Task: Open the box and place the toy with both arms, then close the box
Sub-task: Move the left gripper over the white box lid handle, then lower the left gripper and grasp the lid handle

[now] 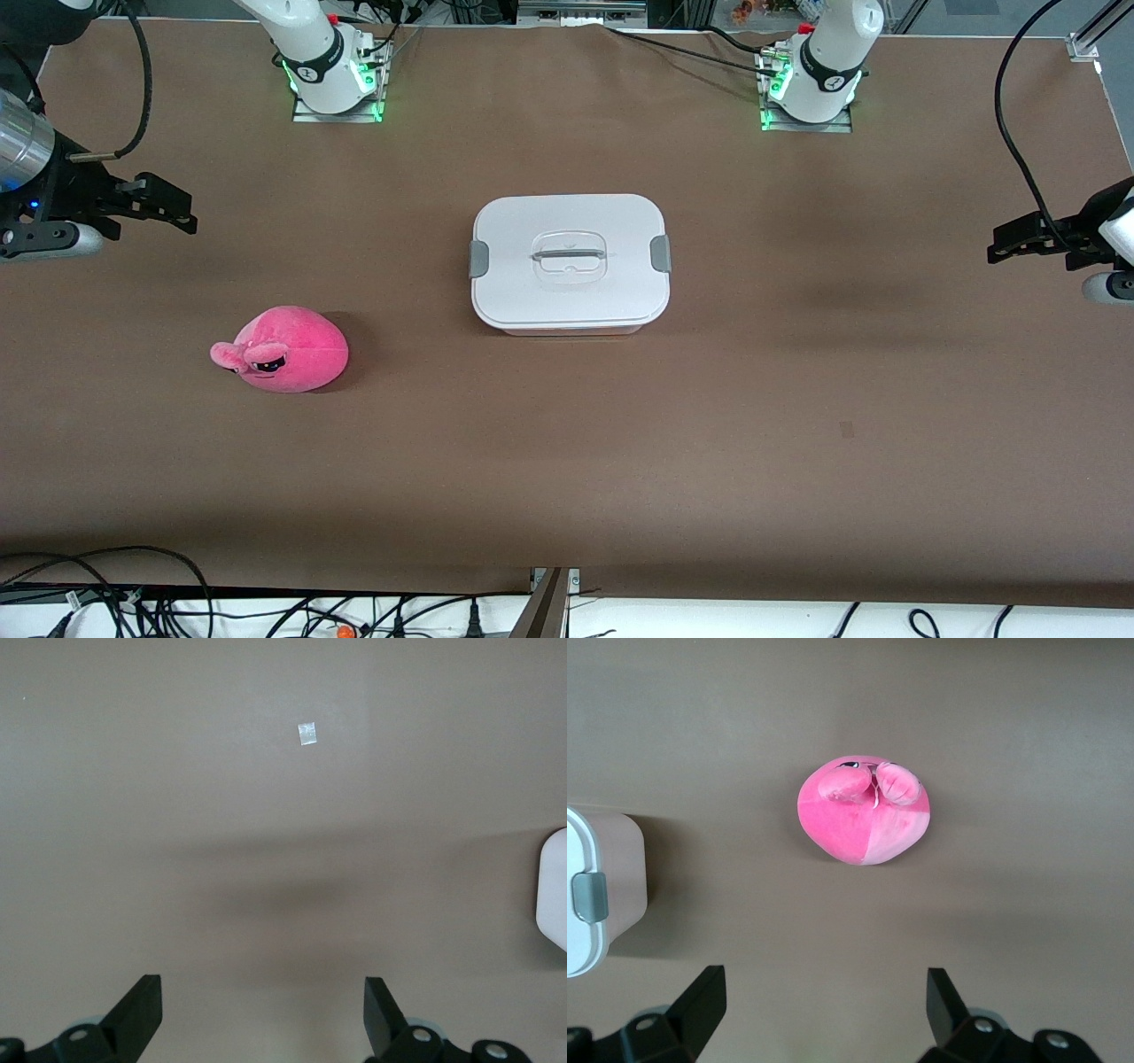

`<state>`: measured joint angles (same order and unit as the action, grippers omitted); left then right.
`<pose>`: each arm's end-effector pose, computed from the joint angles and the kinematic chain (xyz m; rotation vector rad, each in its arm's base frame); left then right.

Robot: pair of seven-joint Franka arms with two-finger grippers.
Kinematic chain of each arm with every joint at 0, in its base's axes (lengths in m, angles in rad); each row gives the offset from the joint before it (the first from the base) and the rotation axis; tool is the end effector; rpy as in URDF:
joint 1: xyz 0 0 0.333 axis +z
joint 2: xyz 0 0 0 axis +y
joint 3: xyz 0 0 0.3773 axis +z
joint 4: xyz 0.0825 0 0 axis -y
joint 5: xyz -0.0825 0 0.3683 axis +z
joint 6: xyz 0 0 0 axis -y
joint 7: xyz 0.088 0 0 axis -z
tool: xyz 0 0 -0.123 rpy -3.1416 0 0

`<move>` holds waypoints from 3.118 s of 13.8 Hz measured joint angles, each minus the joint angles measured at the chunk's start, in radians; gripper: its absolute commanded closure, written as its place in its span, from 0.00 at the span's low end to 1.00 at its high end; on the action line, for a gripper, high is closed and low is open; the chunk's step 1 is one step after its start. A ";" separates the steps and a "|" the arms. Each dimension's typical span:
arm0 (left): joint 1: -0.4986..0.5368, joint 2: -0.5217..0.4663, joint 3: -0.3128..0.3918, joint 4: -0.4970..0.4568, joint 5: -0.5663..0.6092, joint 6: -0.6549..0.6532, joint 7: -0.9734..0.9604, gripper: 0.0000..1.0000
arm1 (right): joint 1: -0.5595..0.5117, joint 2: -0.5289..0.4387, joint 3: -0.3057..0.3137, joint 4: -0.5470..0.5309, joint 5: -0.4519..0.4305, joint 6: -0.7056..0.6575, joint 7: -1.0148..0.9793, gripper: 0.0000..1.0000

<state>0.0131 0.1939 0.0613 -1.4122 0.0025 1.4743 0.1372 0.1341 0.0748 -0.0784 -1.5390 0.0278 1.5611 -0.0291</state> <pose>0.5942 0.0405 0.6235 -3.1328 0.0989 0.2075 0.5621 0.0367 0.6424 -3.1165 -0.1316 0.0823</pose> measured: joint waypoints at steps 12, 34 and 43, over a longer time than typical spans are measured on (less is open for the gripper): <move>-0.006 0.001 -0.007 0.000 -0.001 -0.001 0.000 0.00 | -0.001 0.000 -0.004 0.000 -0.001 0.000 0.000 0.00; -0.777 0.270 -0.028 0.076 -0.008 0.122 0.162 0.00 | -0.001 0.000 -0.003 0.000 -0.001 0.003 0.000 0.00; -0.855 0.385 -0.025 0.065 -0.007 0.400 0.442 0.00 | -0.002 0.000 -0.004 0.000 -0.001 0.006 0.000 0.00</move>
<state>-0.8419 0.5791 0.0359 -1.3467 -0.0043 1.8748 0.5787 0.1325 0.0749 -0.0824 -1.5390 0.0267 1.5673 -0.0291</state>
